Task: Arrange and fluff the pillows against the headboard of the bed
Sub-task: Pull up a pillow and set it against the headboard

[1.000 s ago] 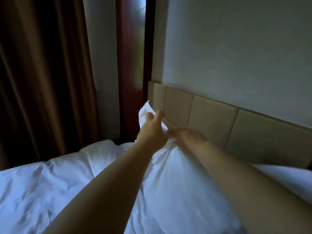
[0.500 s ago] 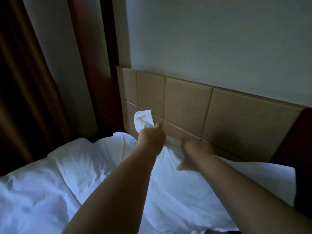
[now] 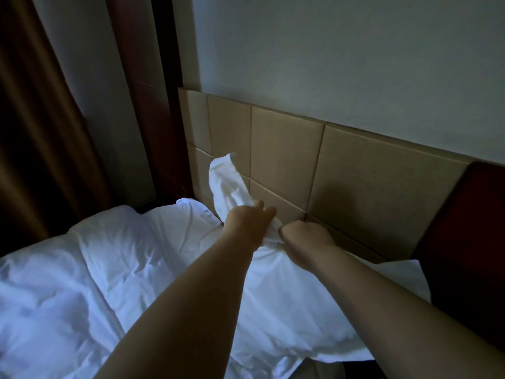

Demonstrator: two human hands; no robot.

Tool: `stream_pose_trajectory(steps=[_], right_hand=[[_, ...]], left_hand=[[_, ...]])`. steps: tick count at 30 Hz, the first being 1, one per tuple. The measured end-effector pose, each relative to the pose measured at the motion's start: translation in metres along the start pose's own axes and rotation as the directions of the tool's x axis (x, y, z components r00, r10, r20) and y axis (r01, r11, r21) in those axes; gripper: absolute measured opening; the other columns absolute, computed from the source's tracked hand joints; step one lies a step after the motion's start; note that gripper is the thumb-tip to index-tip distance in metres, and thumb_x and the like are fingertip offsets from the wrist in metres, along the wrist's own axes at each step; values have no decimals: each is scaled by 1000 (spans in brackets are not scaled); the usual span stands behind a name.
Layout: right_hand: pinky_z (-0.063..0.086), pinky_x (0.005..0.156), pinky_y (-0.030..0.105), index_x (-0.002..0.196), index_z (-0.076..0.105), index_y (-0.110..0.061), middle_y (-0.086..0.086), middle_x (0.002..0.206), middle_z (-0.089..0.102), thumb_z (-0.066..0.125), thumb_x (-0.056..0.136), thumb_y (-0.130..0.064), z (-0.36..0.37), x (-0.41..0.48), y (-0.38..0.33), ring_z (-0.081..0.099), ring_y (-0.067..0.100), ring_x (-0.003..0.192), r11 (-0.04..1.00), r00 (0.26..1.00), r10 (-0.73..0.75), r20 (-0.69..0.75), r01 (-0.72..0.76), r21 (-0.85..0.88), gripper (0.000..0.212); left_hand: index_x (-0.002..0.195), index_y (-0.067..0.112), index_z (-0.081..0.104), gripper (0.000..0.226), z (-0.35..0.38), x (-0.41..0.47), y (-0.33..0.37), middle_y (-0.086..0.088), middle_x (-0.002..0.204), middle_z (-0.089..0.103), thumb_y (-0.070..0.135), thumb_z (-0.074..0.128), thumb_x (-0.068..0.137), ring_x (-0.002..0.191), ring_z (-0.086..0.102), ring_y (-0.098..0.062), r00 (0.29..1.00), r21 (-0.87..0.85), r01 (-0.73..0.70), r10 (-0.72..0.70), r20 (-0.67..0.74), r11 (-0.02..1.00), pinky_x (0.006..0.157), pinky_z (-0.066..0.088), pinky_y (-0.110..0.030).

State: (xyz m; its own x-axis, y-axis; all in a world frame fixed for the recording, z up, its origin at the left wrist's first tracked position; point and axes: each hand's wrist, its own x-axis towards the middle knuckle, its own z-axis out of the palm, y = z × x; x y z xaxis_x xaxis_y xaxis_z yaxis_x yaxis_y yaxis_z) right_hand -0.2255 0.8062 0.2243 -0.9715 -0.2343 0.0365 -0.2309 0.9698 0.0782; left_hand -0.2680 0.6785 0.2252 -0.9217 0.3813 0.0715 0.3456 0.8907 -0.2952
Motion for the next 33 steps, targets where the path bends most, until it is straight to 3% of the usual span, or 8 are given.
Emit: stream_pose_trajectory(steps=[3,7,10,14,21,25,33], right_hand=[[50,82,37,113,59,-17,8,113,66,50,95,-23,11,-6,8,63,29,102,991,997,80,-6,-79,106,21],[51,87,40,118,54,-23,3,119,63,63,82,-53,28,-18,19,62,26,109,956,964,242,111,-256,141,48],[51,89,39,117,60,-19,4,122,64,53,94,-34,22,-13,20,62,26,112,981,979,184,89,-188,49,28],[50,89,37,115,62,-14,9,121,63,43,97,-18,-19,9,20,62,30,111,991,992,125,-12,-124,57,26],[48,84,36,111,62,-10,14,117,64,42,95,-12,-71,95,-10,61,34,107,993,987,99,-126,-89,81,26],[47,89,37,115,62,-15,13,122,62,40,98,-19,-89,184,-37,59,33,114,983,981,146,-130,-128,133,28],[48,88,37,114,65,-12,16,117,65,49,95,-17,-141,348,-85,61,35,112,985,955,152,-256,-124,123,26]], left_hand=[[125,16,56,33,-1,-5,9,-2,121,59,18,60,92,106,65,-28,1000,119,9,-9,4,993,76,52,-36],[114,12,63,24,0,-9,11,-3,113,64,7,56,91,104,65,-25,998,225,-29,17,55,974,76,50,-34],[112,12,65,24,-6,-7,5,-3,113,64,6,55,91,104,65,-25,998,194,11,-24,65,981,76,50,-34],[112,14,65,25,-33,8,-21,-2,115,64,5,54,91,107,64,-24,997,206,81,-83,1,975,75,50,-33],[120,9,62,29,-56,56,-100,-7,123,63,5,52,93,115,61,-26,970,154,235,-221,-101,960,80,51,-32],[119,11,62,28,-32,114,-175,-8,120,64,7,53,93,110,64,-27,964,74,246,-237,-121,966,81,52,-36],[120,16,62,32,-36,219,-331,-7,119,62,35,57,94,112,61,-30,966,-40,171,-176,-190,984,86,51,-40]])
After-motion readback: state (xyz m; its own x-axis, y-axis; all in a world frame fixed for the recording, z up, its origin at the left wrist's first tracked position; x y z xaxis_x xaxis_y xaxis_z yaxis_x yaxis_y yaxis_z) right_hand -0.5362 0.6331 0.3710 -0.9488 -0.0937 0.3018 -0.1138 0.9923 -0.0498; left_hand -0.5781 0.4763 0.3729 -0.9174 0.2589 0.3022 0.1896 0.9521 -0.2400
